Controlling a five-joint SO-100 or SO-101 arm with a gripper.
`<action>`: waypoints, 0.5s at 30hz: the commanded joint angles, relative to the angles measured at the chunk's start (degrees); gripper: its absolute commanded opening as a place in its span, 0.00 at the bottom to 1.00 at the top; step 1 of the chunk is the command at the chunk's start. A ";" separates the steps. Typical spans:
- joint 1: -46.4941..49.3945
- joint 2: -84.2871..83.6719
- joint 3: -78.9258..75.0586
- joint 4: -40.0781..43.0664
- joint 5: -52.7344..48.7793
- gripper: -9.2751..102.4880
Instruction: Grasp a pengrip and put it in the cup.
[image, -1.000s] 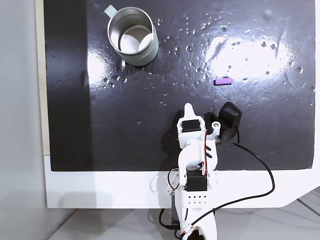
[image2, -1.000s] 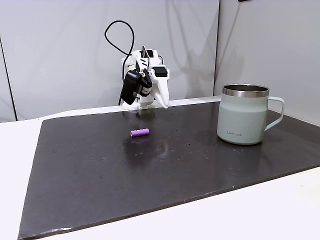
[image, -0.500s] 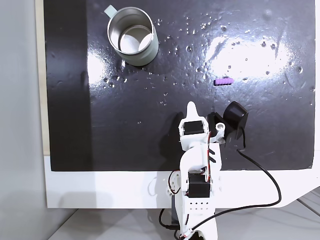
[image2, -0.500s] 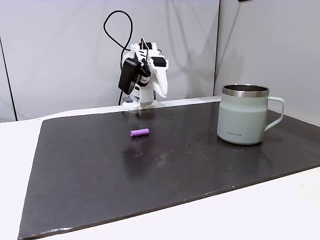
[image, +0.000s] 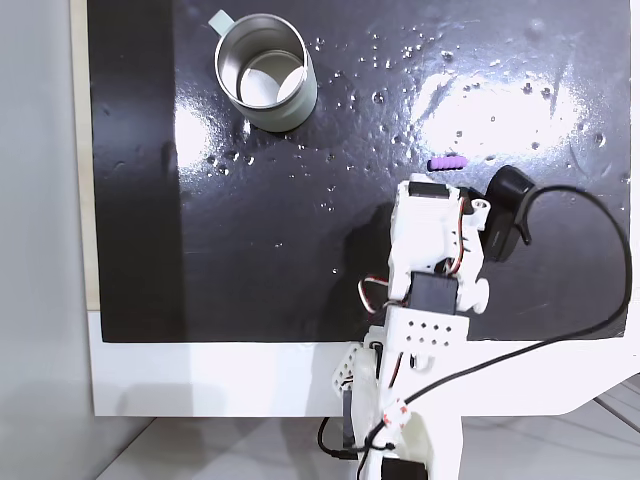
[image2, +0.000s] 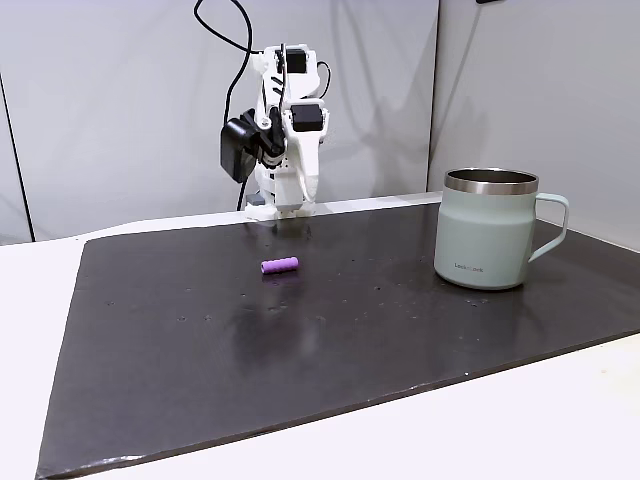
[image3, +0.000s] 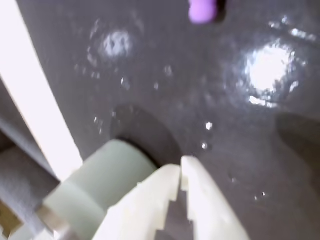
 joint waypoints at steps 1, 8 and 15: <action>3.08 -10.81 -10.37 -1.32 0.35 0.09; 4.83 -21.01 -18.90 1.93 -1.23 0.18; 5.36 -23.03 -21.27 5.62 -4.57 0.24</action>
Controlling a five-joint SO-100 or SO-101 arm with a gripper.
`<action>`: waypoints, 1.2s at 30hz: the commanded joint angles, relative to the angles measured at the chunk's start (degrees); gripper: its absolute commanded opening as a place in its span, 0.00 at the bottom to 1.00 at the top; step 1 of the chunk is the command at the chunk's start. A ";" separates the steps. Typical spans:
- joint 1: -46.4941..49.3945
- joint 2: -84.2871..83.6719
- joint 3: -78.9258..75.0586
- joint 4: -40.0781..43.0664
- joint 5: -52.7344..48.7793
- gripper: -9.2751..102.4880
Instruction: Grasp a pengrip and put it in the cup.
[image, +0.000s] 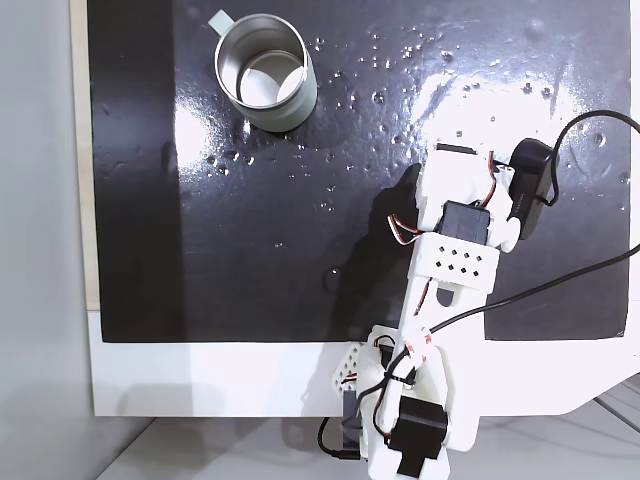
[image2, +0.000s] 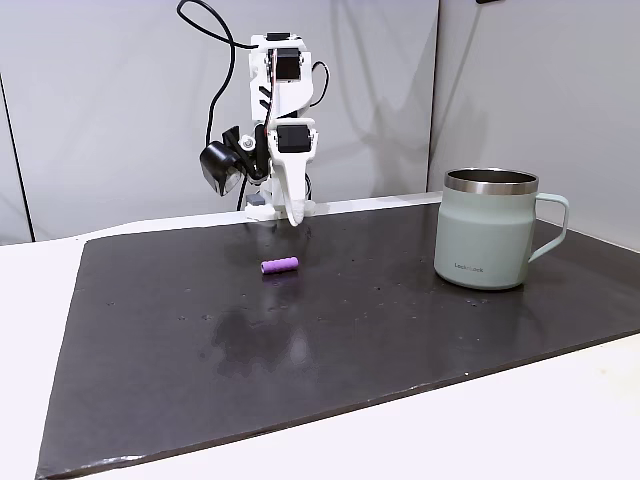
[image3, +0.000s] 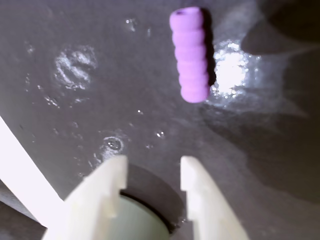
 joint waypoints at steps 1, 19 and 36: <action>1.49 -0.26 -4.22 2.02 -2.37 0.24; 5.36 -21.62 -18.63 7.73 -8.35 0.26; 5.19 -25.93 -19.69 8.09 -7.29 0.08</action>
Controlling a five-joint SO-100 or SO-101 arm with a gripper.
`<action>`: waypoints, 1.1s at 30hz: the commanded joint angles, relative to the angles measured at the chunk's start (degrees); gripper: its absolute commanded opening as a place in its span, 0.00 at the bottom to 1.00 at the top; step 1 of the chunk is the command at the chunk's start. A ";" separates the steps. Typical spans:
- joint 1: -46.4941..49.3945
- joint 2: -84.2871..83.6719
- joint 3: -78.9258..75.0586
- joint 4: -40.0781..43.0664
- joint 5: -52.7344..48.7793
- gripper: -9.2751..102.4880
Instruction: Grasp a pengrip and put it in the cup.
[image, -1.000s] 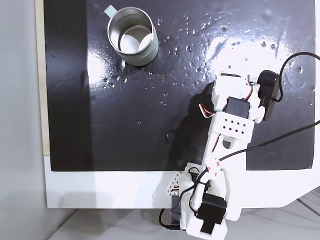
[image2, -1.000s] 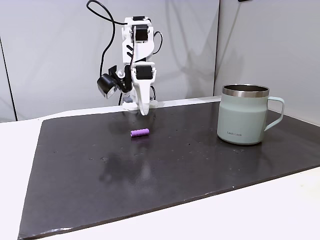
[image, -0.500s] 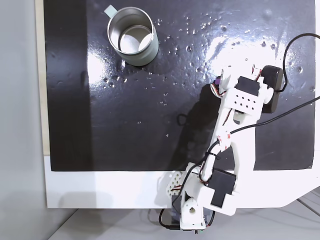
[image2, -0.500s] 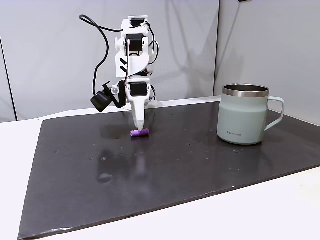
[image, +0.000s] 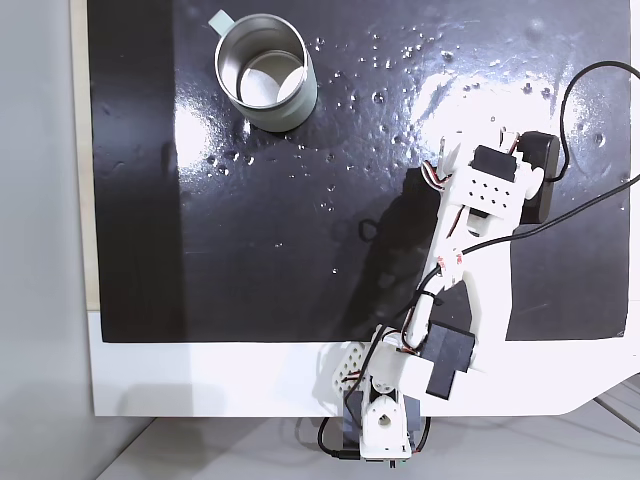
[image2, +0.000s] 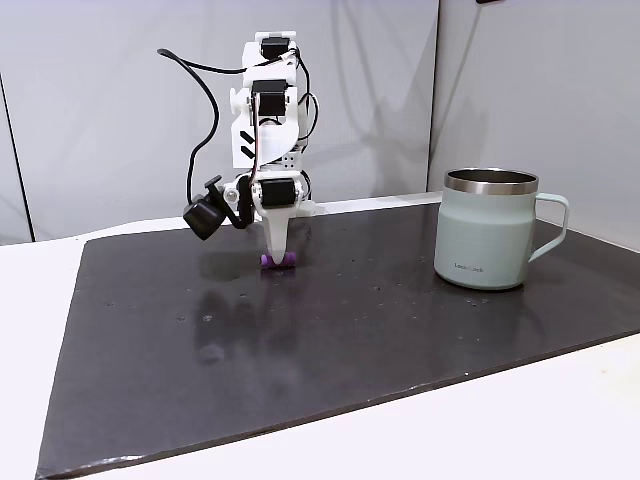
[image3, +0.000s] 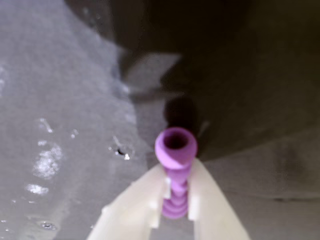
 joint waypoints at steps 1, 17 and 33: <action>-0.26 2.99 -2.37 1.49 0.97 0.08; -20.21 39.99 -2.02 9.67 15.29 0.08; -35.51 27.42 -16.88 -0.62 31.99 0.08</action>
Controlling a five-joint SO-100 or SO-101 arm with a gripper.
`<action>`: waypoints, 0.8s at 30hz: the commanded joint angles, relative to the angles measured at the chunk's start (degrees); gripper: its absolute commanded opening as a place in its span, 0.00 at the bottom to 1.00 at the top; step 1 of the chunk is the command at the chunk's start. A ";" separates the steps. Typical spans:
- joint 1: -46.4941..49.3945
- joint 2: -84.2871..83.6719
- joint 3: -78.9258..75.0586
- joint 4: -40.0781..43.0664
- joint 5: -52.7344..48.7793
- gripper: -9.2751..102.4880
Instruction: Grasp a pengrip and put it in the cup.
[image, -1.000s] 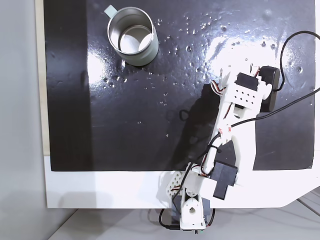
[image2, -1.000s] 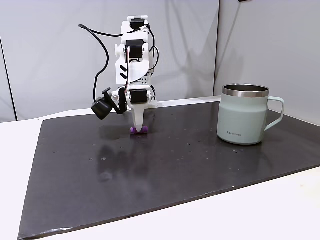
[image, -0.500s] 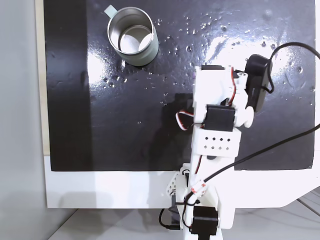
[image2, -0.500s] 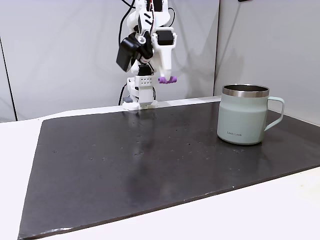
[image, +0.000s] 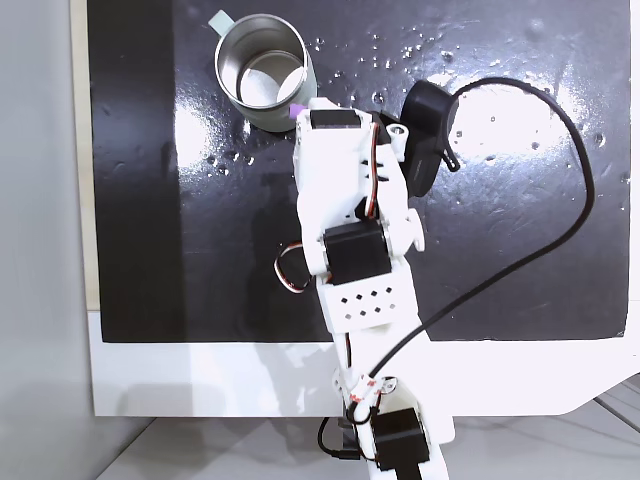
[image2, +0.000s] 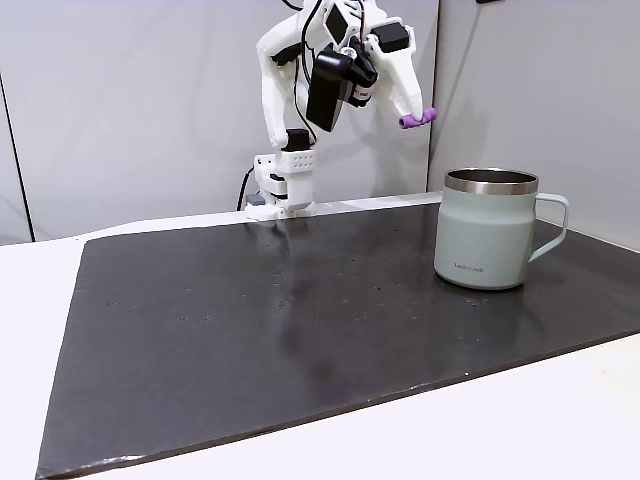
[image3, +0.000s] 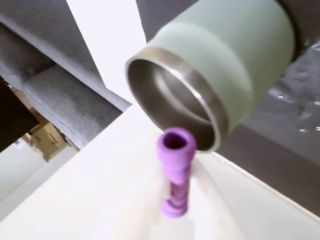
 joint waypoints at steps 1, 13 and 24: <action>-2.72 -5.01 -9.67 -1.41 1.58 0.08; -5.19 -20.57 -27.69 1.85 7.65 0.08; -5.27 -25.49 -32.70 3.87 6.94 0.11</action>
